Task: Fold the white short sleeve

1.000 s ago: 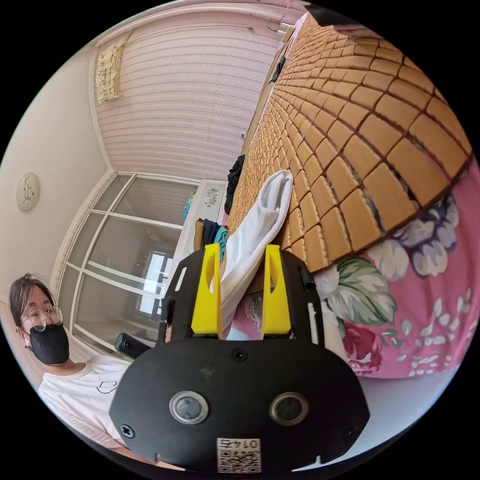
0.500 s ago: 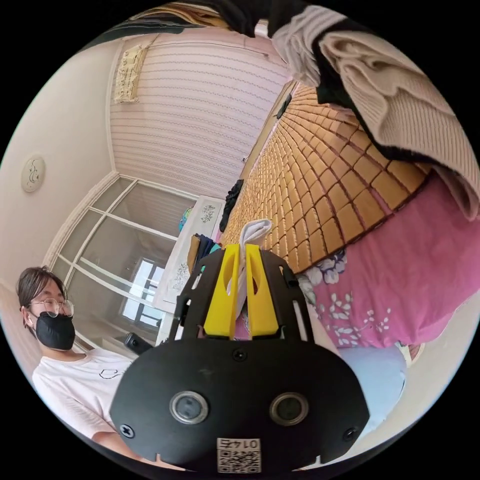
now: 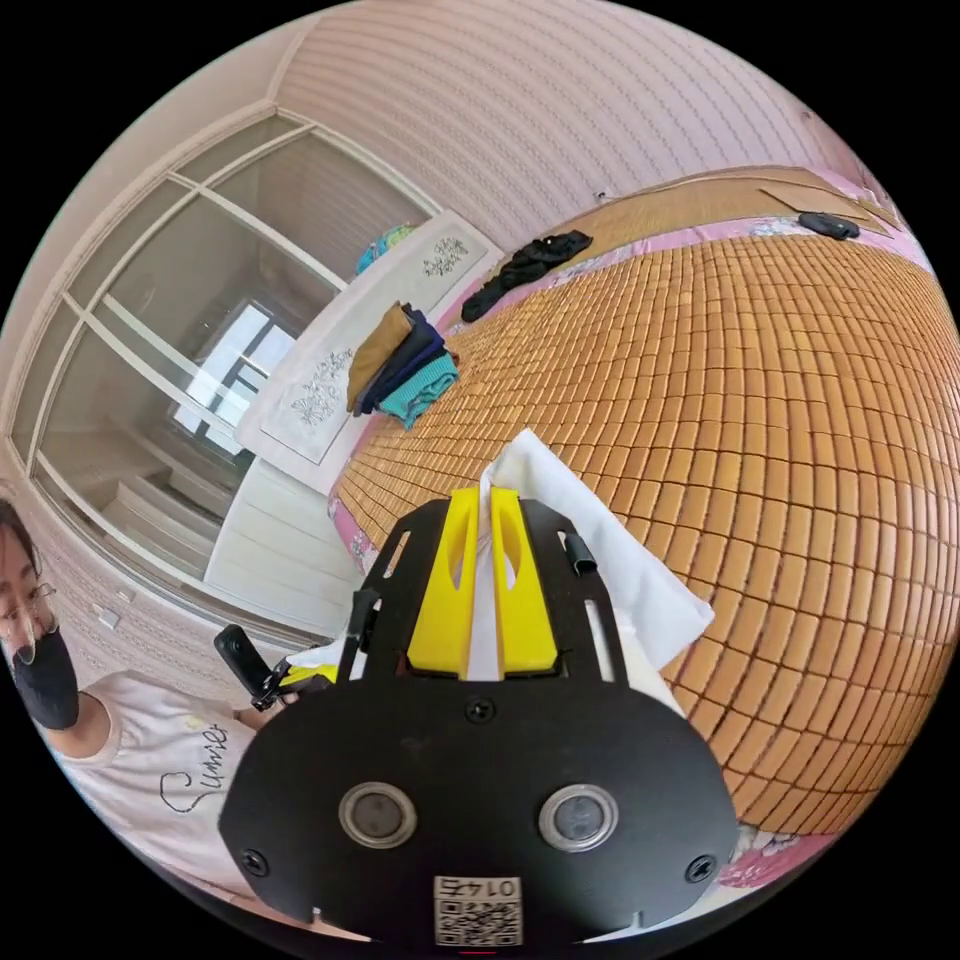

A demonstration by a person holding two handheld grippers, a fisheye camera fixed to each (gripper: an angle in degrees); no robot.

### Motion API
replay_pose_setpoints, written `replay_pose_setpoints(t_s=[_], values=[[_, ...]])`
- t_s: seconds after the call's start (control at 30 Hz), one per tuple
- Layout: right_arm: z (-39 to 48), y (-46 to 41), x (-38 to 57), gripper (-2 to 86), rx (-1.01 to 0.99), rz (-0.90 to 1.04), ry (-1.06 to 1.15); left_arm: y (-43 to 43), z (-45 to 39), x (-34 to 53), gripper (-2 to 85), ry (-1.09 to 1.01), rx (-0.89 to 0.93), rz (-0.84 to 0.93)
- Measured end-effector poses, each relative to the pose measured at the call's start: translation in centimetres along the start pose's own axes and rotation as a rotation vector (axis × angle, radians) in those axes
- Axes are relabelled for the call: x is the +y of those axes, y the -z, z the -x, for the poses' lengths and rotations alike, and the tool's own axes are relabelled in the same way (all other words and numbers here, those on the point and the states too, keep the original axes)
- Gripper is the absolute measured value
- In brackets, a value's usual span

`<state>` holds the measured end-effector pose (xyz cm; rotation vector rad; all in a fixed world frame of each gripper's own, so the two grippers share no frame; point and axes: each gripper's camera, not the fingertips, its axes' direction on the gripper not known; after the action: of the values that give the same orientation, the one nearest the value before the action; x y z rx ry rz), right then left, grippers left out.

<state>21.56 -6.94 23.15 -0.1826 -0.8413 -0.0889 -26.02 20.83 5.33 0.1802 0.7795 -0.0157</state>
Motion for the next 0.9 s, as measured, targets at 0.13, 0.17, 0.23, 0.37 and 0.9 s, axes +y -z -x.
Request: replay_pose_setpoints(t_s=[0.13,0.17,0.23,0.37,0.9], values=[[2.2,-7.7,-3.4,1.2,0.093,0.118,-0.011,0.4,4.9,0.4,-0.4,0.121,0.027,-0.028],[2.6,-8.3,-3.7,1.1,0.099,0.123,-0.011,0.7,5.7,0.5,-0.4,0.135,0.035,-0.039],[4.7,-9.7,-4.8,1.0,0.120,0.131,0.012,1.2,6.5,0.5,-0.4,0.148,0.043,-0.052],[8.4,-11.3,-6.4,0.9,0.203,0.143,0.083,1.7,8.2,0.5,-0.1,0.166,0.052,-0.066],[11.9,-14.7,-9.2,5.7,0.282,0.149,0.237,6.6,12.3,0.3,4.7,0.191,-0.275,0.019]])
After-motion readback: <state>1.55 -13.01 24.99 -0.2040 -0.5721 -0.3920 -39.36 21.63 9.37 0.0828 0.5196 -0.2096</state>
